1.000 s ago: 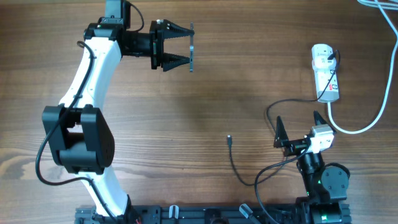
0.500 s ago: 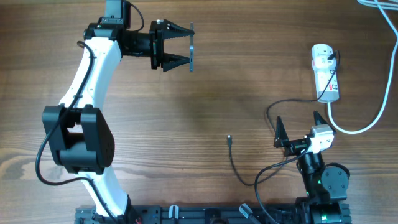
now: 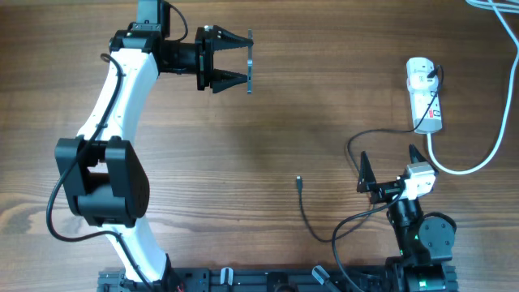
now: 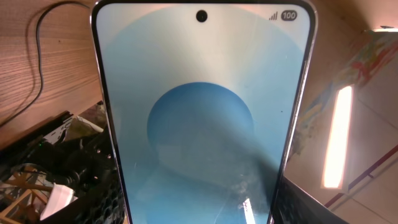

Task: Plug charger to phone and switch on socket
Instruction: 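Hold the phone upright in the left gripper, stationary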

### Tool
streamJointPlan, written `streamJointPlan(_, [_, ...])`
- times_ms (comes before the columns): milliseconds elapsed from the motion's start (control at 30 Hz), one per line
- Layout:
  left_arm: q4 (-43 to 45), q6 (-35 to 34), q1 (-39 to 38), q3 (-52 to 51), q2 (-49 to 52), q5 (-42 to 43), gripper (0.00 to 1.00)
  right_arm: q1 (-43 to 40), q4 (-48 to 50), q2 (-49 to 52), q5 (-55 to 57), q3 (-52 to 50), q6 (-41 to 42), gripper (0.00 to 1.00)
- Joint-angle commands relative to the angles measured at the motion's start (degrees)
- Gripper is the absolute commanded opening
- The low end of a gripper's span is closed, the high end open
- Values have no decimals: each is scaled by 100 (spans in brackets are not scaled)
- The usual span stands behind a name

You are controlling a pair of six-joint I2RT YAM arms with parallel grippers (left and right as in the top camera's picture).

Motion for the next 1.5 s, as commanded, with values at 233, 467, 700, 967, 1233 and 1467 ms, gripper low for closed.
streamJointPlan(233, [15, -31, 13, 20, -223, 308, 63, -20, 13, -4, -4, -11, 42, 100])
streamJointPlan(467, [15, -31, 13, 20, -223, 308, 63, -20, 13, -4, -4, -11, 39, 100])
streamJointPlan(700, [15, -28, 9, 20, -223, 308, 63, -20, 13, -4, -4, -11, 39, 100])
streamJointPlan(967, [15, -28, 9, 20, -223, 310, 63, -20, 13, -4, -4, -11, 39, 100])
streamJointPlan(1233, [13, -31, 9, 20, -223, 310, 63, -20, 13, -4, -7, -11, 39, 100])
streamJointPlan(1467, [-160, -28, 9, 20, -223, 310, 63, -20, 13, -4, -4, -11, 42, 100])
